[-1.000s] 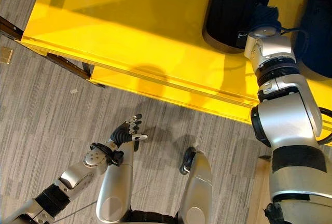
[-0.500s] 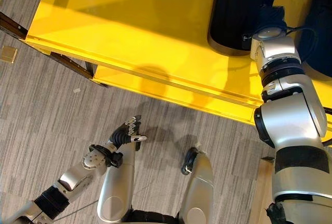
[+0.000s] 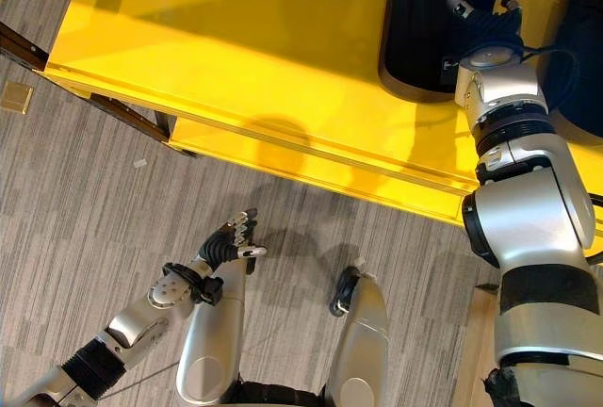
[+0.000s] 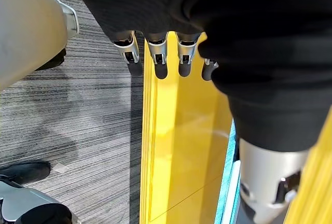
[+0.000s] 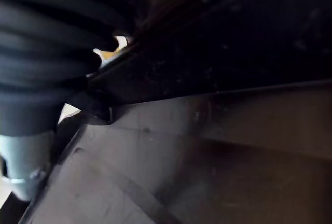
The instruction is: Move parts from the plastic box to the shelf.
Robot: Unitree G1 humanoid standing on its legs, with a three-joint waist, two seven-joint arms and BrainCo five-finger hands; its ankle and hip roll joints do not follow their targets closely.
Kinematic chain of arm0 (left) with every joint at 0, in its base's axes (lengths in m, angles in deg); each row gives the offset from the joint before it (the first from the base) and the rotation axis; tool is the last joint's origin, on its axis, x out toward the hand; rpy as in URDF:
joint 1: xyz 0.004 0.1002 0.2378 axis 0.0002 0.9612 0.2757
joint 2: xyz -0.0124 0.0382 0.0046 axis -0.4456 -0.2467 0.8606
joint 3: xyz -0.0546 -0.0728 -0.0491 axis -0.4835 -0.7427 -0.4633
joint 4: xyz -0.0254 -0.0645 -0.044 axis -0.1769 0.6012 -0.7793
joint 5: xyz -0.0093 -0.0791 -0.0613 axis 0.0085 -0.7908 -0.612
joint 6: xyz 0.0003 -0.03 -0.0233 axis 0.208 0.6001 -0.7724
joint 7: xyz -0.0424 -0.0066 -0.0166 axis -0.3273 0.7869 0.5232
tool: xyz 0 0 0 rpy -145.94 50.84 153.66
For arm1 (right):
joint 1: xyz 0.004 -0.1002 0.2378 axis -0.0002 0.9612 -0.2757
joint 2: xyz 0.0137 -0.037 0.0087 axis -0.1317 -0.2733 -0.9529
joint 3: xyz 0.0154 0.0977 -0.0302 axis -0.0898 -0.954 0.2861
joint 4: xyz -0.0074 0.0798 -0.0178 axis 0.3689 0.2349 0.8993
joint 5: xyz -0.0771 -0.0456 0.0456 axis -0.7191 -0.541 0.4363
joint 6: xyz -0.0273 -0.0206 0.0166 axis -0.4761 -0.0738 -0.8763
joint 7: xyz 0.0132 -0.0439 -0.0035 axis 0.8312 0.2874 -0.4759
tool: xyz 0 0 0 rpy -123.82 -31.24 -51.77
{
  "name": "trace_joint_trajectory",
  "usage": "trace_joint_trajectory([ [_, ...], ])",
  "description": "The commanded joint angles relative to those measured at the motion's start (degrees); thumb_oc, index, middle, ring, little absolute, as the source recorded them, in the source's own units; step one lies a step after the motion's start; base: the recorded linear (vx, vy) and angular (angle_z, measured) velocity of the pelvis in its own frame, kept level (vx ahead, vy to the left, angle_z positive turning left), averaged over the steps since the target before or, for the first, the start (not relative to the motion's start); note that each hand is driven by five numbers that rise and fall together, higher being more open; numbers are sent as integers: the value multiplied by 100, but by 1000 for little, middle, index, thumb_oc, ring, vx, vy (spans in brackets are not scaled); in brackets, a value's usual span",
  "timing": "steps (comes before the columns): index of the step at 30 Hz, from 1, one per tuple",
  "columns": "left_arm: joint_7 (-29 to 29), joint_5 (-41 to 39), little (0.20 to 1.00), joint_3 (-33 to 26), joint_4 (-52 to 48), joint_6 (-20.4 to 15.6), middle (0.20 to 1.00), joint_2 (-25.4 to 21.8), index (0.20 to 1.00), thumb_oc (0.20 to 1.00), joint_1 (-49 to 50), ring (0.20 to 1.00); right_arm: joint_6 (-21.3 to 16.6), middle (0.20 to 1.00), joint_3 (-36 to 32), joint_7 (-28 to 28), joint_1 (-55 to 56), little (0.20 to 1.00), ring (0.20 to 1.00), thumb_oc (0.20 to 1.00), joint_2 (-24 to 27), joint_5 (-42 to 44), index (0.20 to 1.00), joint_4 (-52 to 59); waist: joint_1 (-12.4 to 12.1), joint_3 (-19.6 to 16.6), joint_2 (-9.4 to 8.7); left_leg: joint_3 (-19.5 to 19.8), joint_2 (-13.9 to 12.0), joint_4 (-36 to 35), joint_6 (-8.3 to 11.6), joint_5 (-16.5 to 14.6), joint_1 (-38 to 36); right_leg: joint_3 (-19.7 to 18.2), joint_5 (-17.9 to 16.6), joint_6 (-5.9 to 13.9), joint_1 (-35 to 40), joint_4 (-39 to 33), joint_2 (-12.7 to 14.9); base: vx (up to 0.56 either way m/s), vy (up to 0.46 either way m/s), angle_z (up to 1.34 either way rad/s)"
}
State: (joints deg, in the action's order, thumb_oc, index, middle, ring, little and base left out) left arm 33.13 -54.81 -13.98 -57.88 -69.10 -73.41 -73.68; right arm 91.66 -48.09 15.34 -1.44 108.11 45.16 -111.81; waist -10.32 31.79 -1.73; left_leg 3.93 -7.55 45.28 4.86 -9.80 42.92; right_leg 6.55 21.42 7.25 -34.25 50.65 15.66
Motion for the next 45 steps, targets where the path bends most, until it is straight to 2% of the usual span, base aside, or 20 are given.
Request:
trace_joint_trajectory([
  [1, 27, -12, 1000, 168, -541, -226, 1000, 22, 1000, 1000, -18, 1000, -268, 1000, 42, -609, -239, 1000, 1000, 1000, 266, 365, 1000, -211, -131, -199, 232, -603, 391, -233, -644, -580, -486, 435, 176, -721, -204, 852, -751, 0, 0, 0],
  [5, -35, 9, 1000, 219, -529, -204, 1000, 65, 1000, 1000, -39, 1000, -452, 1000, -124, -976, -196, 1000, 1000, 1000, 256, 617, 1000, -209, -110, -199, 242, -606, 383, -334, -637, -540, -548, 423, 164, -720, -154, 787, -753, 0, 0, 0],
  [9, -81, -2, 1000, 263, -519, -167, 1000, 93, 1000, 1000, -83, 1000, -696, 1000, -271, -1090, -161, 1000, 1000, 1000, 238, 678, 1000, -144, -91, -199, 255, -616, 394, -394, -641, -530, -607, 400, 152, -717, -114, 735, -764, 0, 0, 0],
  [10, -112, 5, 1000, 299, -501, -198, 1000, 119, 1000, 1000, -91, 1000, -969, 1000, -304, -1235, -150, 1000, 1000, 1000, 220, 710, 1000, -95, -82, -199, 264, -617, 405, -423, -644, -522, -631, 387, 149, -725, -91, 704, -776, 0, 0, 0],
  [12, -125, 17, 1000, 318, -514, -203, 1000, 120, 1000, 1000, -95, 1000, -1181, 1000, -365, -1331, -132, 1000, 1000, 1000, 204, 670, 1000, -26, -79, -199, 271, -617, 416, -479, -641, -505, -677, 376, 144, -723, -53, 665, -787, 0, 0, 0],
  [13, -149, 2, 1000, 336, -507, -222, 1000, 128, 1000, 1000, -105, 1000, -1458, 1000, -469, -1462, -121, 1000, 1000, 1000, 197, 557, 1000, 85, -68, -199, 281, -614, 427, -540, -634, -488, -734, 364, 139, -714, -13, 631, -793, 0, 0, 0],
  [15, -182, -10, 1000, 342, -512, -208, 1000, 144, 1000, 1000, -109, 1000, -1640, 1000, -569, -1625, -85, 1000, 1000, 1000, 171, 354, 1000, 221, -67, -199, 287, -607, 443, -615, -631, -464, -800, 354, 130, -704, 43, 576, -800, 0, 0, 0],
  [16, -243, -57, 1000, 355, -502, -198, 1000, 164, 1000, 1000, -124, 1000, -1891, 1000, -641, -1794, -60, 1000, 1000, 1000, 137, 199, 1000, 353, -68, -199, 283, -599, 451, -720, -630, -431, -884, 351, 114, -694, 117, 494, -803, 0, 0, 0],
  [19, -290, -91, 1000, 346, -474, -183, 1000, 190, 1000, 1000, -121, 1000, -2121, 1000, -770, -2009, 5, 1000, 1000, 1000, 98, -82, 1000, 613, -64, -199, 277, -591, 461, -869, -603, -364, -1002, 358, 82, -676, 245, 356, -802, 0, 0, 0],
  [20, -291, -31, 1000, 343, -426, -216, 1000, 213, 1000, 1000, -102, 1000, -2341, 1000, -815, -2169, 53, 1000, 1000, 1000, 84, -388, 1000, 802, -60, -199, 270, -594, 460, -975, -588, -320, -1078, 366, 57, -665, 322, 258, -810, -14, -29, 4],
  [24, -241, 84, 1000, 255, -357, -294, 1000, 257, 1000, 1000, -30, 1000, -2429, 1000, -1006, -2313, 314, 1000, 1000, 1000, 56, -725, 1000, 1537, -24, -199, 247, -613, 438, -1314, -547, -209, -1392, 379, -3, -645, 624, -64, -859, -10, -15, 2],
  [27, -184, 164, 1000, 178, -261, -413, 1000, 332, 1000, 1000, 15, 1000, -2415, 1000, -1135, -2153, 638, 1000, 1000, 1000, -45, -597, 1000, 2086, 25, -199, 235, -656, 395, -1574, -500, -96, -1648, 359, -66, -625, 859, -323, -900, -54, -14, 4],
  [28, -178, 179, 1000, 138, -268, -404, 1000, 341, 1000, 1000, 5, 1000, -2388, 1000, -1213, -2081, 744, 1000, 1000, 1000, -65, -596, 1000, 2239, 39, -199, 255, -684, 347, -1672, -514, 73, -1627, 418, -199, -667, 822, -388, -912, -116, 0, -4],
  [32, -187, 255, 1000, 25, -264, -379, 1000, 479, 1000, 1000, 26, 1000, -2241, 1000, -1477, -1774, 1523, 1000, 1000, 1000, -236, -654, 1000, 3265, 183, -199, 246, -762, 263, -2034, -456, 248, -2021, 370, -295, -656, 1209, -764, -964, -46, 15, -5],
  [38, -377, 242, 1000, -242, -264, -310, 1000, 824, 1000, 1000, 111, 1000, -1887, 1000, -1701, -1195, 3429, 1000, 1000, 1000, -556, -1045, 1000, 5498, 611, -316, 230, -965, 88, -2603, -392, 508, -2570, 230, -461, -602, 1683, -1335, -1018, -9, 65, -11],
  [40, -546, 331, 1000, -336, -225, -293, 1000, 1012, 1000, 1000, 141, 1000, -2046, 1000, -1574, -898, 4465, 1000, 1000, 1000, -814, -1122, 1000, 6288, 849, -428, 191, -1063, -1, -2853, -370, 616, -2769, 137, -566, -576, 1858, -1628, -1052, 15, 63, -18],
  [41, -602, 336, 1000, -355, -224, -293, 1000, 1052, 1000, 1000, 132, 1000, -2118, 1000, -1511, -850, 4754, 1000, 1000, 1000, -846, -1128, 1000, 6524, 917, -459, 178, -1096, -32, -2924, -355, 644, -2818, 114, -596, -566, 1903, -1722, -1055, 19, 63, -36],
  [45, -908, 168, 1000, -568, -234, -260, 1000, 1196, 1000, 1000, 200, 1000, -2501, 1000, -1391, 0, 6357, 1000, 1000, 1000, -886, -1110, 1000, 7599, 1269, -672, 145, -1267, -190, -3253, -293, 766, -3117, 35, -730, -519, 2190, -2159, -1052, 28, 49, -26],
])
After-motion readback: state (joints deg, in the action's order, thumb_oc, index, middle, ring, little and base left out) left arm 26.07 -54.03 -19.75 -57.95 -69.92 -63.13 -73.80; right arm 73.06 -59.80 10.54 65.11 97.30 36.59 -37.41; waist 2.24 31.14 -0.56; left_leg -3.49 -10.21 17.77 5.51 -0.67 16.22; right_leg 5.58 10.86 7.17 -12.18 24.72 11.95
